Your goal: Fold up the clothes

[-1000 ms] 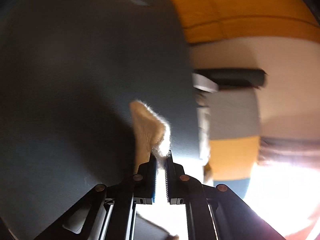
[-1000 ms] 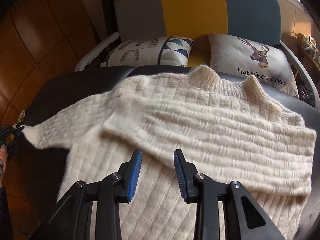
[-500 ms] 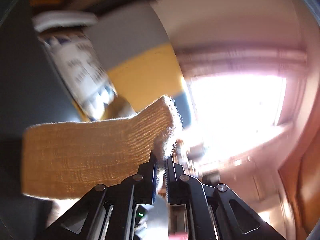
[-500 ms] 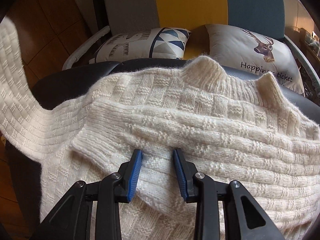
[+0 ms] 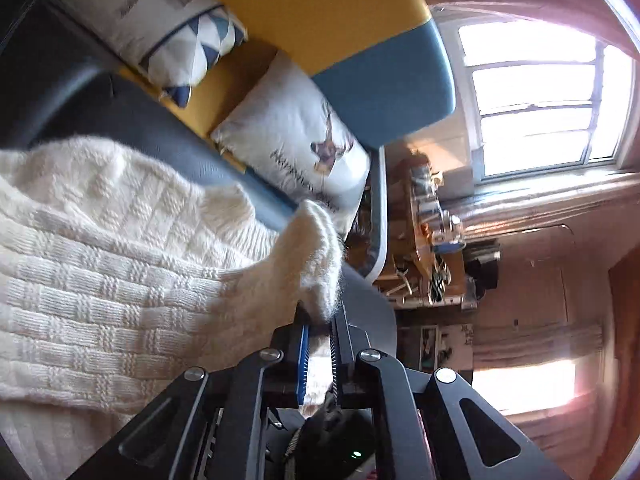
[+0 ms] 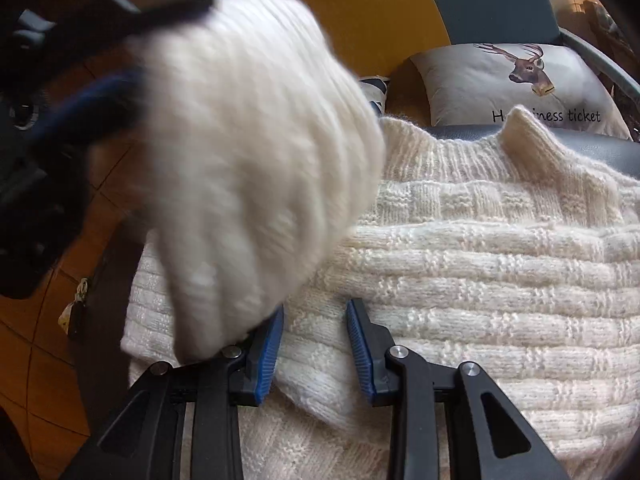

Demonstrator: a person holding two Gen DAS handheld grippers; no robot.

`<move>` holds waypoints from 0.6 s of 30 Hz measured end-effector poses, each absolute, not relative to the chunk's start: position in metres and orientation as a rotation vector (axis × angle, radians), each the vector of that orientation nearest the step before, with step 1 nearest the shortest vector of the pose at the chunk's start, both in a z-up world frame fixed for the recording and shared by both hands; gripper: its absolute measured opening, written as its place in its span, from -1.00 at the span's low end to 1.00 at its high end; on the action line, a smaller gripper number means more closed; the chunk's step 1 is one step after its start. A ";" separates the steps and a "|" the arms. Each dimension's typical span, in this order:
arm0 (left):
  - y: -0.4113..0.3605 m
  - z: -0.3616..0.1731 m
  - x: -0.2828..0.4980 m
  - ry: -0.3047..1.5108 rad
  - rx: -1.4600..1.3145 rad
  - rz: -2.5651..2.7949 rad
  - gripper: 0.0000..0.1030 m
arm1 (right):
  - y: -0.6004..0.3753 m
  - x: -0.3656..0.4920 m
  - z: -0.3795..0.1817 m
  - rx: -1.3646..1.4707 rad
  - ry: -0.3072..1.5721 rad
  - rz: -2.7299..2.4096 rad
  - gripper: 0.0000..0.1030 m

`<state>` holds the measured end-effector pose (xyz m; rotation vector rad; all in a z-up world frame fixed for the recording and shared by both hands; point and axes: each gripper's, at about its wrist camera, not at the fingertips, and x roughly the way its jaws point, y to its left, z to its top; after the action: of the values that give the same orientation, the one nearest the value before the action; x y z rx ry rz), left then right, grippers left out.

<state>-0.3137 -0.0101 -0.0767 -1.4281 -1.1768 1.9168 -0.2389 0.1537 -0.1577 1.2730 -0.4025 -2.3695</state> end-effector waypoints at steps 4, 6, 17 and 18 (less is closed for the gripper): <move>-0.007 -0.092 -0.307 -1.191 -1.497 1.876 -0.53 | 0.161 -0.221 -0.150 1.285 -0.358 -2.380 -0.36; -0.017 -0.089 -0.303 -1.230 -1.459 1.844 -0.41 | 0.169 -0.213 -0.147 1.286 -0.402 -2.367 -0.36; -0.153 -0.102 -0.210 -1.552 -1.249 1.845 -0.10 | 0.249 -0.209 -0.194 1.133 -1.528 -1.954 -0.33; -0.166 -0.110 -0.200 -1.599 -1.237 1.837 -0.09 | 0.252 -0.205 -0.201 1.100 -1.628 -1.904 -0.33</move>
<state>-0.2005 -0.1659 -0.1104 -1.2375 -1.5988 1.8368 -0.2049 0.2524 -0.2007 1.0996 -1.6279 -1.9043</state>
